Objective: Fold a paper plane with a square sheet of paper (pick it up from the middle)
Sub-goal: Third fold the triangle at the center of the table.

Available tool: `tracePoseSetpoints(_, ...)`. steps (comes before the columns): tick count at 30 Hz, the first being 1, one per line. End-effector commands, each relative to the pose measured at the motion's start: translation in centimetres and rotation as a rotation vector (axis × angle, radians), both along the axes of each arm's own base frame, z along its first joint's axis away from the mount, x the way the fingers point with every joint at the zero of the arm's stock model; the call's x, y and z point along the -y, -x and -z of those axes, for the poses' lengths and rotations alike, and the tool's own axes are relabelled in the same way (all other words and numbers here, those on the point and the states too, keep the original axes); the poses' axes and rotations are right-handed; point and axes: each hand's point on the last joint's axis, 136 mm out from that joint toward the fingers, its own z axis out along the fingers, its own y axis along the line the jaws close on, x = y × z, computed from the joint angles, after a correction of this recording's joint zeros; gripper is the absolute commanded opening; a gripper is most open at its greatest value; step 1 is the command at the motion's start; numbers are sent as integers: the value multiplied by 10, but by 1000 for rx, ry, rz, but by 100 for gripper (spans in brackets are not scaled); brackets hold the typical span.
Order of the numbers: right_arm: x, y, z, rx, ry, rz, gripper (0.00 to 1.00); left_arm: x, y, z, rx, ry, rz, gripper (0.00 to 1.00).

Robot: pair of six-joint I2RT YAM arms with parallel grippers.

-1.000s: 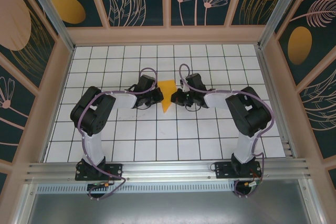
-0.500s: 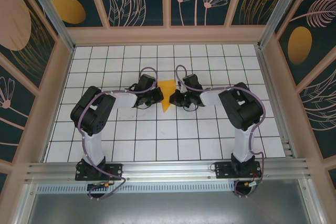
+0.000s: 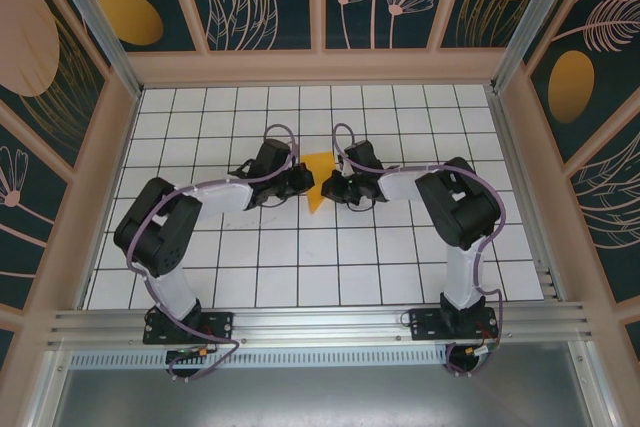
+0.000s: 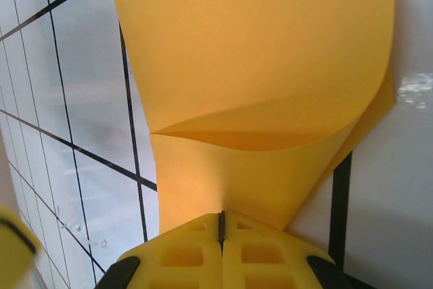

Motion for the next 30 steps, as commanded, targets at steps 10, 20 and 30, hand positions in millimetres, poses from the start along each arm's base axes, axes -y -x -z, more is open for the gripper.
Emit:
tracePoseSetpoints(10, -5, 11, 6, -39, -2, -20, 0, 7, 34, 42, -128, 19, 23, 0)
tracePoseSetpoints(20, -16, 9, -29, 117, -78, -132, 0, -12, 43, 74, -192, -103, -8, 0)
tracePoseSetpoints(30, 0, 2, 17, 27, 44, -103, 0, -26, 55, 89, -237, -165, -21, 0)
